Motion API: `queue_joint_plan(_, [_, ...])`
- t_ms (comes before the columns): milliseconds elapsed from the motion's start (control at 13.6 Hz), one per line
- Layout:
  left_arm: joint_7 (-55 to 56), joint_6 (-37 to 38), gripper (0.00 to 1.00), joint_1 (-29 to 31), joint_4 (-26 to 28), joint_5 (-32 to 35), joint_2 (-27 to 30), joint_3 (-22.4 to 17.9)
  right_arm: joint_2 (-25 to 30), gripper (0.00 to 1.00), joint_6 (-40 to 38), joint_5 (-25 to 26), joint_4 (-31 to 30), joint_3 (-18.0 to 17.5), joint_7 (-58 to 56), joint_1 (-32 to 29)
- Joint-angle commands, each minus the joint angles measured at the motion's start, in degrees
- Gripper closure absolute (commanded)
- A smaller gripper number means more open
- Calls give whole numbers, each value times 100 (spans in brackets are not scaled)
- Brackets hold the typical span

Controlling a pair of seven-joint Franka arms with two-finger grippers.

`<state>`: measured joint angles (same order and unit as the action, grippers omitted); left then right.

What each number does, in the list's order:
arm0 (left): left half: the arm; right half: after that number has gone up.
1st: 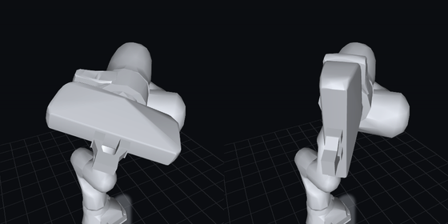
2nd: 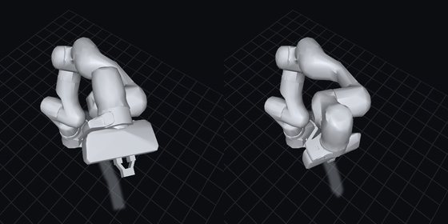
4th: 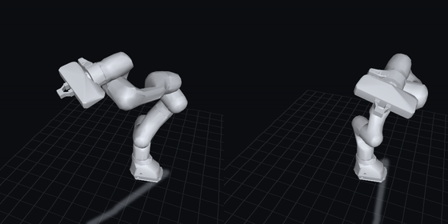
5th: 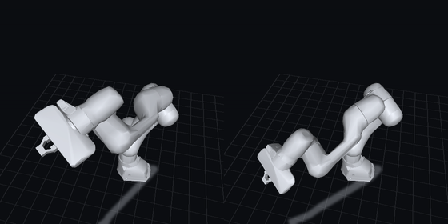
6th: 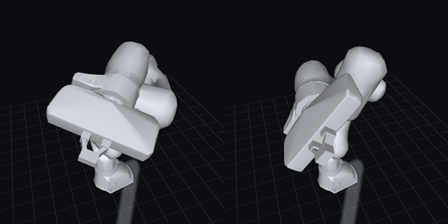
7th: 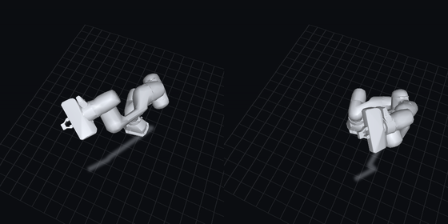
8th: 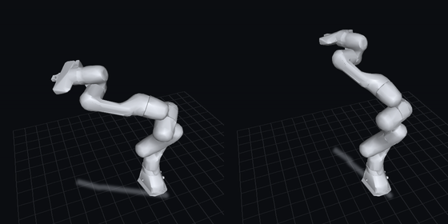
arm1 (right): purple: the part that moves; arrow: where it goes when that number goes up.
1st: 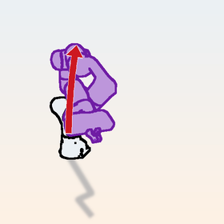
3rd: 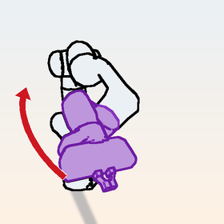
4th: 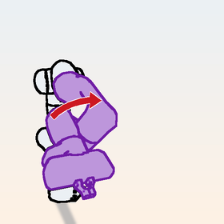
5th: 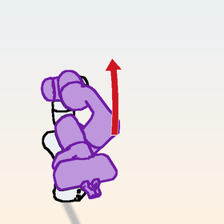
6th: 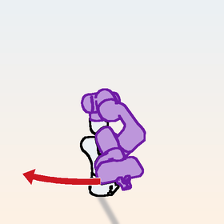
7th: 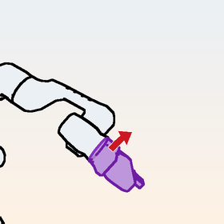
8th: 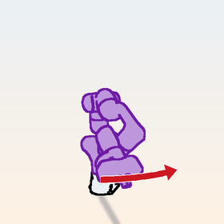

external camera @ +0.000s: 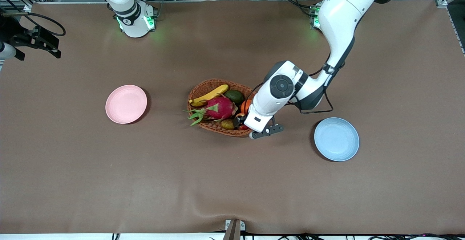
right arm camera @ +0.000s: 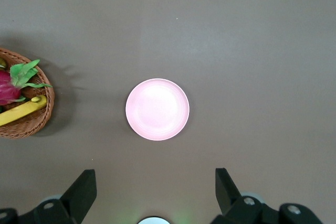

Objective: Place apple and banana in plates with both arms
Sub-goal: 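Lower the left gripper onto the red apple and close it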

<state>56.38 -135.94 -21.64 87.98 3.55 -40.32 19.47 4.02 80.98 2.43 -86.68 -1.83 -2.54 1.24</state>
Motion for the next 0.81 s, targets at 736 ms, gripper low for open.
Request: queue_joint_plan(736, [374,-20,0,-692,-185,128,-248,-619,-59,0,-74,47,125,-1,-45,-19])
